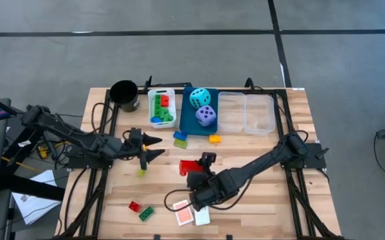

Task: Pick & Place Toys
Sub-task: Put the large red game piece into the white bin

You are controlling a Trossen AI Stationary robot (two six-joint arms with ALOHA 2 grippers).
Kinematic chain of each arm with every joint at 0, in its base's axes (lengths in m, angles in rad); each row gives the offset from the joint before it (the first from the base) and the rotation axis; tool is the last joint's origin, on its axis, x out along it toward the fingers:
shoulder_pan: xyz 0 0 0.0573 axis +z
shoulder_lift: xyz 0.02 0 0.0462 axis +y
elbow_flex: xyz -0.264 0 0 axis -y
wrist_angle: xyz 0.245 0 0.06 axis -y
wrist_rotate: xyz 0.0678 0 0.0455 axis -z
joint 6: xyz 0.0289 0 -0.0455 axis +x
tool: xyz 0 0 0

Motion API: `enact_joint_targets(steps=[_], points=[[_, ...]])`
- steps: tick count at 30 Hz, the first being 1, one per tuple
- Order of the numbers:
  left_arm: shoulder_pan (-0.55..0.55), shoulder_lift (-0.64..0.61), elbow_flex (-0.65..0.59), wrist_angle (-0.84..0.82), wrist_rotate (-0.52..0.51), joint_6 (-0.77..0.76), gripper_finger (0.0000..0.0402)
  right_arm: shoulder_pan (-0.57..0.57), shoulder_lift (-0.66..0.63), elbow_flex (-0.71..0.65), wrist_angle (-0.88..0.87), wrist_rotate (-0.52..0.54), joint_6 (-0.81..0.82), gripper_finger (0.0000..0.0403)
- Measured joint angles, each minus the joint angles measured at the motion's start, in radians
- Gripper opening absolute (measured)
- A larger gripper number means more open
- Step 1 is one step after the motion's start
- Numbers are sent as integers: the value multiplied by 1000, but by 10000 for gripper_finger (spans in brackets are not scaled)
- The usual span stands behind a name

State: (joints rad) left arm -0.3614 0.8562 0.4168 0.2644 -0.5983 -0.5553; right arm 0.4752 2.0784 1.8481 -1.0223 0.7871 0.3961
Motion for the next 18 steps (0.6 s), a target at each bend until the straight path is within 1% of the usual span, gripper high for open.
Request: enact_joint_targets(steps=[3, 4, 8, 10, 18], points=[[11, 45, -1, 15, 6, -27, 286, -15, 0, 0, 9, 0, -19, 265], [12, 59, -1, 28, 23, -29, 286, -20, 0, 0, 8, 0, -29, 265], [28, 116, -1, 118, 145, -29, 286, -42, 0, 0, 9, -1, -53, 265], [32, 140, -1, 168, 178, -29, 286, -52, 0, 0, 9, -3, -56, 265], [32, 230, -1, 262, 188, -28, 286, -71, 0, 0, 10, -4, -65, 265]])
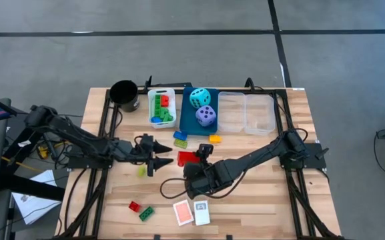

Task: Pick & Place Toys
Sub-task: Put the large red game piece into the white bin

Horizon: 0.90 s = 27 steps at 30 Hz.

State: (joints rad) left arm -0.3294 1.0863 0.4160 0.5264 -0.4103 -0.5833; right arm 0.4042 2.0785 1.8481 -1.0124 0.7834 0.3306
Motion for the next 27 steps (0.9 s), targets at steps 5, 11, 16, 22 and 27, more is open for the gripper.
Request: enact_joint_targets(steps=[5, 11, 16, 22, 27], points=[[0, 35, 6, 26, 0, 1, 286, 0, 0, 0, 7, 0, -2, 265], [17, 93, 26, 67, 0, 2, 286, -1, 0, 0, 31, 0, -28, 265], [36, 158, 57, 78, 1, 0, 286, -7, 1, 0, 58, -2, -55, 265], [70, 199, 97, 86, 1, 2, 286, -8, 2, 0, 60, -2, -61, 265], [79, 198, 98, 88, 2, 25, 258, -8, 2, 0, 59, 0, -61, 265]])
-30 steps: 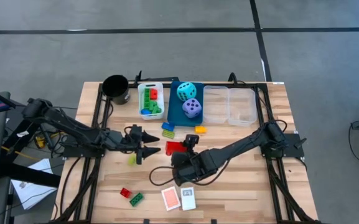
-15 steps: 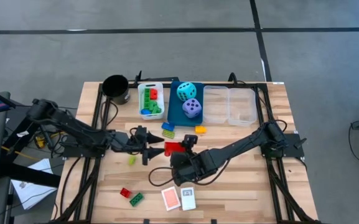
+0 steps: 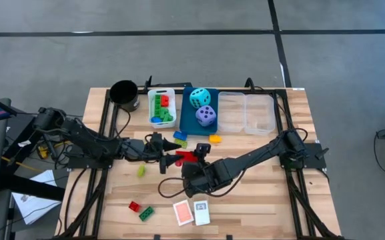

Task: Pick & Place Toys
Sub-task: Put the large red game piece into the white bin

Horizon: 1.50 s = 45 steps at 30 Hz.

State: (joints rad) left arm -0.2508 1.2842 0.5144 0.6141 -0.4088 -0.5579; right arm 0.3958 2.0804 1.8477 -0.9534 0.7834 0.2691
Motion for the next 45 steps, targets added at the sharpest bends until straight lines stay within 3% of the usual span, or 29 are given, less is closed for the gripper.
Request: enact_joint_targets(steps=[8, 12, 29, 38, 45], points=[[0, -1, 0, 1, 94, -2, 167, -6, 0, 0, 1, -1, 0, 265], [1, -2, 0, 2, 99, -15, 142, -11, 0, -1, 0, 2, -8, 265], [6, -3, 0, -2, 129, 11, 139, -6, 2, -2, 8, 43, 11, 268], [7, 0, -1, -47, 121, 67, 127, -5, 1, -1, 59, 62, 38, 357], [47, 2, -4, -138, 123, 60, 124, 23, -5, 3, 82, 259, -8, 396]])
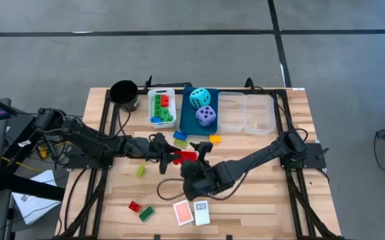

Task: Pick & Place Toys
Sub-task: Put the large red game piece into the white bin

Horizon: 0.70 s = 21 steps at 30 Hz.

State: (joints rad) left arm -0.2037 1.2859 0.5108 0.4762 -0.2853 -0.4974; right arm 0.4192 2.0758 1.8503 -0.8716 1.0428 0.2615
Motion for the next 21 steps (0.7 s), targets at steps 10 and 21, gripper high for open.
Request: enact_joint_targets(steps=[10, 21], points=[[67, -1, 0, -48, -126, 110, 124, 99, 1, 0, -85, 116, 94, 392], [196, -51, 2, -52, -309, 271, 123, 144, 3, -73, -696, 112, 881, 393]])
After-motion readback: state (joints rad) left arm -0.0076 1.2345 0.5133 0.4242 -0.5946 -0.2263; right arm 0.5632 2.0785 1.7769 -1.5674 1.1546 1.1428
